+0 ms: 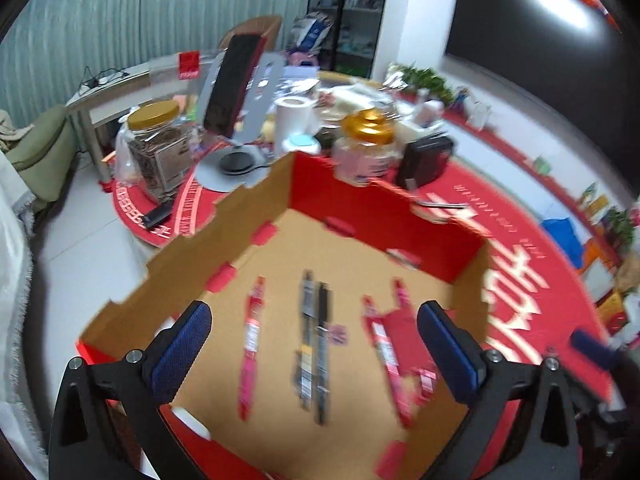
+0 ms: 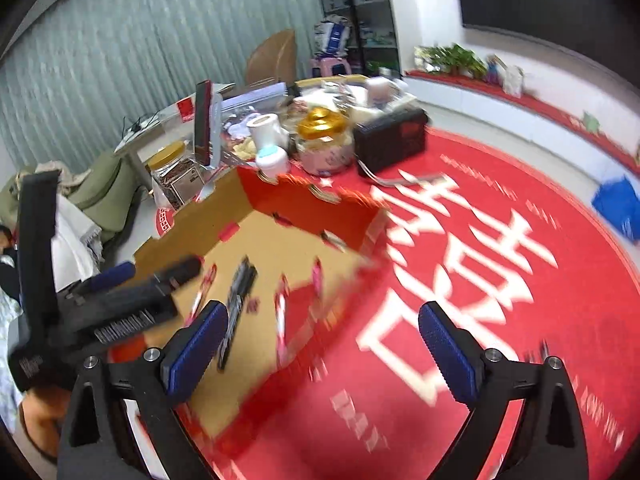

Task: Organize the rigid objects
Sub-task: 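Move both tools back over the rug toward the pen pile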

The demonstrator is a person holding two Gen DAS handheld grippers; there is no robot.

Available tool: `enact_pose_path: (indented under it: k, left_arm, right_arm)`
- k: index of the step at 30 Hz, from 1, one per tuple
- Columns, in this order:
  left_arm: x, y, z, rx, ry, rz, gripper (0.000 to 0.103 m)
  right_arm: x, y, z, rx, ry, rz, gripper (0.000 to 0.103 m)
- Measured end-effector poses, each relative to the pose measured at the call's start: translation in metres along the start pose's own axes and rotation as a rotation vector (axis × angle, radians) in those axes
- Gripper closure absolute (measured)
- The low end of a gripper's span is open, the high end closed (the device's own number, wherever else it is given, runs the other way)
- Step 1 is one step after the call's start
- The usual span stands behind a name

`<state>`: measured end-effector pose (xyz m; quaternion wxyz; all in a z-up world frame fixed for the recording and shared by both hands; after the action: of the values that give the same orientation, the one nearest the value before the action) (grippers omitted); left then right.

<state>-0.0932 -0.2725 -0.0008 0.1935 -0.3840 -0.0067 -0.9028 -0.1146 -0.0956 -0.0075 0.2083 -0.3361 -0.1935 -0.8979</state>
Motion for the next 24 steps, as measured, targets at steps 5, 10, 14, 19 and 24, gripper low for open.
enact_pose_path:
  k: [5, 10, 14, 19, 24]
  left_arm:
    - [-0.034, -0.057, 0.029, -0.119, 0.031, -0.064, 0.000]
    - [-0.098, -0.149, 0.044, -0.232, 0.091, -0.257, 0.000]
    - [-0.160, -0.208, 0.033, -0.265, 0.188, -0.404, 0.000]
    - [-0.205, -0.239, 0.024, -0.254, 0.227, -0.489, 0.000]
    - [-0.223, -0.242, 0.006, -0.190, 0.237, -0.532, 0.000]
  right_arm:
    - [-0.060, -0.071, 0.049, -0.127, 0.021, -0.126, 0.006]
    - [-0.116, -0.150, 0.095, -0.275, 0.037, -0.331, 0.006]
    - [-0.153, -0.191, 0.121, -0.333, 0.042, -0.452, 0.006]
    - [-0.186, -0.212, 0.137, -0.341, 0.051, -0.531, 0.006]
    - [-0.195, -0.216, 0.138, -0.328, 0.050, -0.545, 0.006]
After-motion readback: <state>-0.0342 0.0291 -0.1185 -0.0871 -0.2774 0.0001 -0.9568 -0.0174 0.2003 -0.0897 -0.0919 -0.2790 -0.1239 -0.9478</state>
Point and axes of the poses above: each gripper's, at about its wrist camera, not at the fingertips, and z roughly against the way its jaws point, y to its left, x to its top, the point moved 7 cm from there along -z, roughly the way its jaws point, and after that the axes turned 1 degree about -y, right-handed, at the moved point
